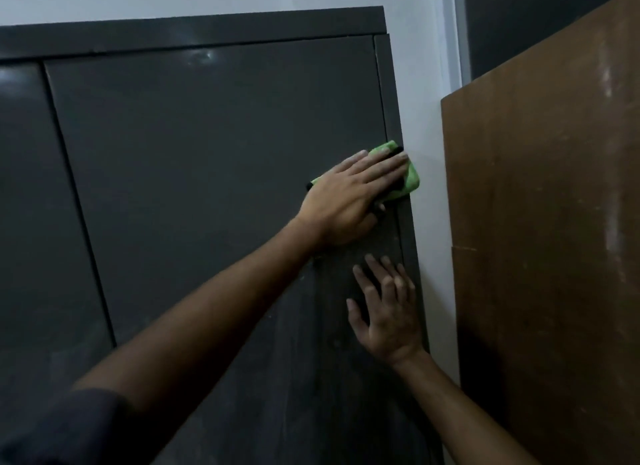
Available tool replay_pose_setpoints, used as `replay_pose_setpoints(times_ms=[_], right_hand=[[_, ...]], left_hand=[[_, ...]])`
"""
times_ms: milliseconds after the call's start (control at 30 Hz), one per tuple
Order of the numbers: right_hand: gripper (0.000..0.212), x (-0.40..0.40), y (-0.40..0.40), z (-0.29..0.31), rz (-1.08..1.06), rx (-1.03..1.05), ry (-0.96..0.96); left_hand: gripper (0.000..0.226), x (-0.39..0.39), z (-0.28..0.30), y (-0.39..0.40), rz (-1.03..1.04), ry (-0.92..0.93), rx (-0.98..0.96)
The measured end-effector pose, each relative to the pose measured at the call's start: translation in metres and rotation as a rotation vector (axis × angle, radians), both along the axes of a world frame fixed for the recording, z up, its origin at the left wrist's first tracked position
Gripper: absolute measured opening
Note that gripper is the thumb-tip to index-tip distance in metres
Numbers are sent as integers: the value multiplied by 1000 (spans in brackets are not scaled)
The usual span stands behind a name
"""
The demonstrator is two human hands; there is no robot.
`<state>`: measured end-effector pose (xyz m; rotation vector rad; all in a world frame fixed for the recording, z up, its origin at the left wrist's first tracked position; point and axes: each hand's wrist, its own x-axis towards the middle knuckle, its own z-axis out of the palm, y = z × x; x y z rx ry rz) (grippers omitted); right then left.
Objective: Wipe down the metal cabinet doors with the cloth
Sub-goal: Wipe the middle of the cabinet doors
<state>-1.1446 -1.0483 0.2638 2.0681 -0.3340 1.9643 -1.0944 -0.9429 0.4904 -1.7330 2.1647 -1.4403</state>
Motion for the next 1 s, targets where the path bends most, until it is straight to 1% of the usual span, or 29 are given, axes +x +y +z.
replay_pose_setpoints(times_ms=[33,67,133,167,200,267,300,333,367,433,467,500,567,633,667,700,733,767,800,833,900,967,1000], right_hand=[[55,-1,1,0,2,2,1],[54,-1,1,-1,7,6,1],[51,-2,2,-1,15,20,-1],[52,-2,2,-1,17,23,0],[54,-2,2,-1,14,20,2],[57,-2,1,0,-6,10,9],[57,-2,1,1,-13,2,9],[57,-3,0,0,-15,-6,6],[56,-3,0,0,-18,-11,2],[53,-3,0,0,-19,-7,1],[52,-3,0,0,-16,-3,-2],[52,-3,0,1,-15,-4,-4],[53,-2,-1,0,-16,-9,-1],[54,-2,-1,0,-7,-1,5],[55,-3,-1,-1,-4,0,5],[54,-3,0,-1,-7,-3,6],[54,-3,0,-1,-11,-5,10],[53,-3,0,-1,-15,-5,15],[53,-4,0,0,-16,-7,16],[52,-3,0,0,-17,-11,11],[51,-2,1,0,-14,-9,0],[52,-3,2,1,-7,1,7],[52,-4,2,1,-7,4,15]], left_hand=[[78,-4,-10,-4,18,3,-30],[78,-7,-21,-8,24,-43,19],[73,-8,-33,-7,7,-151,259],[70,-4,-27,-2,-27,-159,325],[68,0,-17,3,-75,-124,307],[68,10,-4,11,-128,10,124],[69,13,-6,15,-107,58,22],[71,16,-15,20,-78,71,-38],[72,20,-28,24,-61,51,-38],[71,33,-49,37,-62,-34,104],[69,41,-49,47,-75,-61,162],[67,50,-43,57,-96,-65,162],[67,64,-31,70,-108,-12,27],[71,70,-39,77,-62,35,-123],[72,70,-50,78,-54,8,-125],[74,71,-61,80,-65,-42,-67],[74,74,-69,83,-83,-98,36],[73,77,-70,88,-94,-146,133],[71,80,-63,93,-99,-181,181],[70,84,-54,95,-99,-194,173],[70,86,-41,93,-70,-126,39],[72,80,-49,88,-27,-27,-126],[74,78,-61,85,-21,-15,-147]])
